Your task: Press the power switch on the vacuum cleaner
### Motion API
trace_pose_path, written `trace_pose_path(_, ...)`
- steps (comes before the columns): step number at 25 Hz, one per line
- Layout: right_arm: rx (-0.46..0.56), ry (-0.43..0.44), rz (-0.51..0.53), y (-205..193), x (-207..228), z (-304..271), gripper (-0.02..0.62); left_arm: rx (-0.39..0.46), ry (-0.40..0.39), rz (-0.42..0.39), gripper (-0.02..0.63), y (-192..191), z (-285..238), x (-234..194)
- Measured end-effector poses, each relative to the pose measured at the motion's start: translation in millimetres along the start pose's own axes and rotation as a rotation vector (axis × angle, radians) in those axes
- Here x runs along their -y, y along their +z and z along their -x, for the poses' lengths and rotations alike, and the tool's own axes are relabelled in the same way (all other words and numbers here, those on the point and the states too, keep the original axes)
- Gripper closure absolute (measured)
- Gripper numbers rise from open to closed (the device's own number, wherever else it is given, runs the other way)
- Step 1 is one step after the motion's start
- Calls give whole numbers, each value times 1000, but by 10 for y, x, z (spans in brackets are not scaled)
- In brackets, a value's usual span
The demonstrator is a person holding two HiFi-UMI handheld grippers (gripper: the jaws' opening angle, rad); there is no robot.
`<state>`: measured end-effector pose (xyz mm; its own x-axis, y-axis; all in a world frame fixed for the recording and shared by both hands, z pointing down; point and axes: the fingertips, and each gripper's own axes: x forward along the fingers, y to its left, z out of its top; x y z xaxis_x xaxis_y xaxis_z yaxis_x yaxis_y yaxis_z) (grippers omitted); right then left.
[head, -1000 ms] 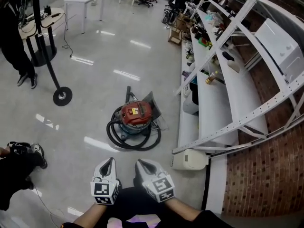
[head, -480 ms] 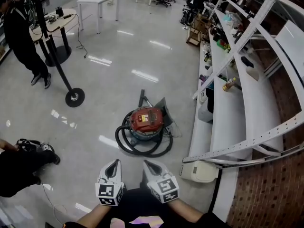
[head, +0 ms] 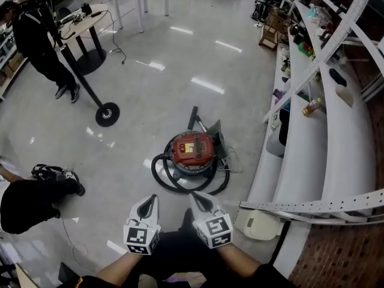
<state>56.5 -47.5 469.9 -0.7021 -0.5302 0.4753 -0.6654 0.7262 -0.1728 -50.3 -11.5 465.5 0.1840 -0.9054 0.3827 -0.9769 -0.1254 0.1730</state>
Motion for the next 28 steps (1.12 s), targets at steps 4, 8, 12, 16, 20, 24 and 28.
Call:
trace_pose_path(4, -3, 1, -3, 44, 356, -101, 603, -10, 72, -19, 591, 56, -182, 19)
trace_pose_path(8, -23, -4, -34, -17, 504, -128, 603, -53, 99, 0, 591, 18, -253, 16)
trace_pose_path(12, -54, -25, -56, -97, 644, -226, 603, -91, 77, -3, 591, -75, -476, 28)
trace_pose_path(16, -90, -56, -67, -165, 745, -409, 603, -118, 31, 2, 590, -220, -762, -18)
trace_pose_path(20, -128, -77, -77, -210, 864, -801, 603, -128, -5, -9, 589, -272, -1161, -205)
trace_pose_path(24, -200, -109, -97, -318, 981, -1098, 603, -171, -52, 1, 589, -391, -1489, -299)
trace_pose_path(28, -262, -132, -111, -402, 1138, -1537, 603, -200, -58, 13, 591, -450, -1887, -580)
